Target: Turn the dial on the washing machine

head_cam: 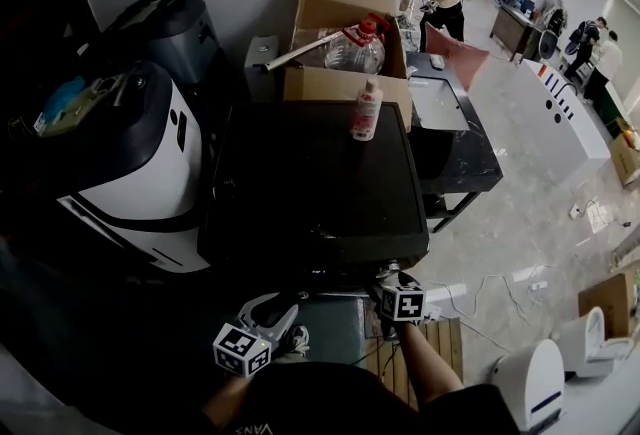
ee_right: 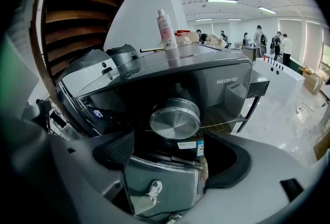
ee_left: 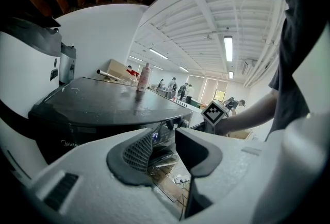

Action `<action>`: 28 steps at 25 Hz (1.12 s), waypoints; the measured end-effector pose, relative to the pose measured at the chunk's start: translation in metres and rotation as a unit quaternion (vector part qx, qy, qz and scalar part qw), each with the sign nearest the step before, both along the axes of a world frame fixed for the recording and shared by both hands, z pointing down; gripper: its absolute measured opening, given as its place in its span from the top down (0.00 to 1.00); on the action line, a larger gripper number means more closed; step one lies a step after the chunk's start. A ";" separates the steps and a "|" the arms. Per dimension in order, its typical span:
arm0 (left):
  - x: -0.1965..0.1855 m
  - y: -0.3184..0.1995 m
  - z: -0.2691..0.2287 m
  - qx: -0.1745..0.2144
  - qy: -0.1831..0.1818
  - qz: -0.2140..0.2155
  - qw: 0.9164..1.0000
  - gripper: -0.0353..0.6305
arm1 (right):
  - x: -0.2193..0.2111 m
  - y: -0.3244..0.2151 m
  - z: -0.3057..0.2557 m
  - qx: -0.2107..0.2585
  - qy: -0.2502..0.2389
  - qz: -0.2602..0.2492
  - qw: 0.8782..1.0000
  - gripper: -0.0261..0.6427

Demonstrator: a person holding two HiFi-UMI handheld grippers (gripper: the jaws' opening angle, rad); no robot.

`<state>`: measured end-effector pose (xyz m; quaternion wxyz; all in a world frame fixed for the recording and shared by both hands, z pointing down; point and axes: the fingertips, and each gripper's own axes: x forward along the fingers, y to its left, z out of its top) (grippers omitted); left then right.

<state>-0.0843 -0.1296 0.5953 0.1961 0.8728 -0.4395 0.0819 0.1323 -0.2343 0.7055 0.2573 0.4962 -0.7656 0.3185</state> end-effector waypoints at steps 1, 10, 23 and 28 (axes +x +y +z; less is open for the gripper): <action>0.001 0.000 -0.001 0.001 0.001 0.000 1.000 0.75 | 0.003 0.001 -0.002 0.004 0.003 0.001 1.000 0.36; 0.026 0.008 -0.013 0.016 0.005 0.018 1.000 0.75 | 0.018 0.024 -0.040 0.056 -0.010 0.010 0.998 0.39; 0.067 0.046 -0.026 0.033 0.003 0.030 0.999 0.75 | 0.018 0.087 -0.115 0.153 -0.062 -0.008 0.986 0.61; 0.079 0.060 -0.035 0.045 0.003 0.027 0.999 0.77 | 0.020 0.113 -0.136 0.177 -0.075 -0.018 0.981 0.72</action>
